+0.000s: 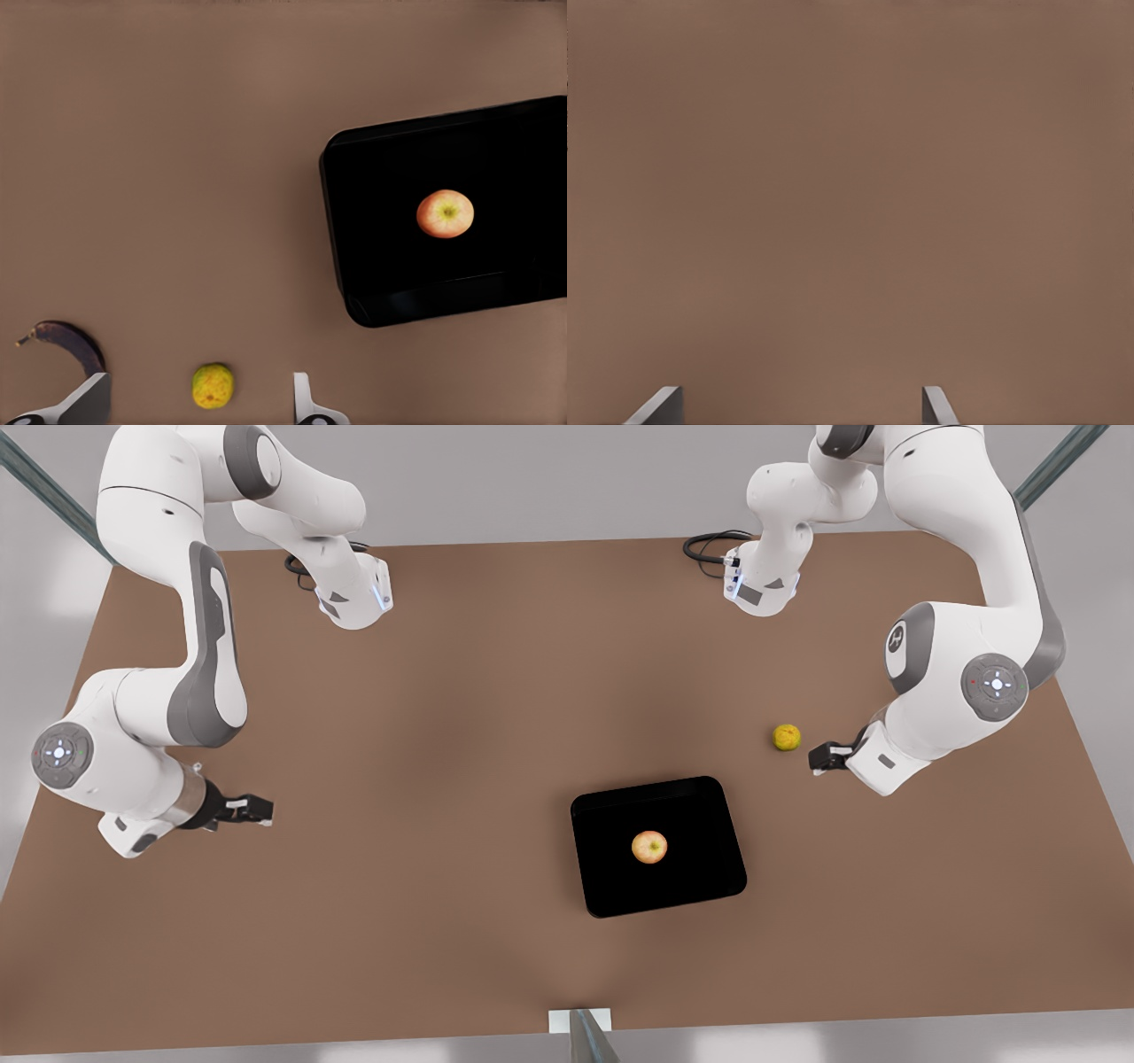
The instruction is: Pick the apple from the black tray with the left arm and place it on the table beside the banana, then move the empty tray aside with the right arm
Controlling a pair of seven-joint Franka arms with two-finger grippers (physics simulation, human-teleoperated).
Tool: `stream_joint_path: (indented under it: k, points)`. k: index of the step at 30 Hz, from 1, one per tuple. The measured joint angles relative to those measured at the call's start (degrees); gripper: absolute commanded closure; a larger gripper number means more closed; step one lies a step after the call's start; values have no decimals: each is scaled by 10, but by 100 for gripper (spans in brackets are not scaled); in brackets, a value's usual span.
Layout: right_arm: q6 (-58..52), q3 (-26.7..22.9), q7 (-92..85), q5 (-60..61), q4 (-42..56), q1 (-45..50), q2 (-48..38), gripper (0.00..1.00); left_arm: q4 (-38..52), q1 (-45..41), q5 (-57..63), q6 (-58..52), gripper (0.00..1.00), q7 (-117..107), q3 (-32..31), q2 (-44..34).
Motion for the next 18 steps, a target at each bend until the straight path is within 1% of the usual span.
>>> stream_joint_path:
  k: [3, 5, 8, 11, 13, 15, 18]
  points:
    - [17, 0, -2, 0, 1, 0, 0, 0, 5, -19, -1, 1, 0, -3, 0, 7]
    - [24, 0, -3, 0, 17, 0, -4, 0, 8, -53, -18, 2, 0, -7, -3, 23]
    - [9, 8, -5, -2, 66, 2, -8, 0, 38, -153, -34, 26, 0, -37, -7, 97]
    - [-5, 4, -6, -3, 83, 12, 3, 0, 40, -199, -35, 62, 0, -78, -7, 152]
    - [-8, 2, -7, -2, 111, -3, 33, 0, 62, -204, -32, 95, 0, -104, -1, 199]
    - [-6, 5, -7, -2, 120, -4, 44, 0, 103, -198, -31, 126, 0, -126, 5, 251]
    - [-3, 8, -8, -2, 122, -1, 50, 0, 116, -193, -29, 167, 0, -152, 9, 287]
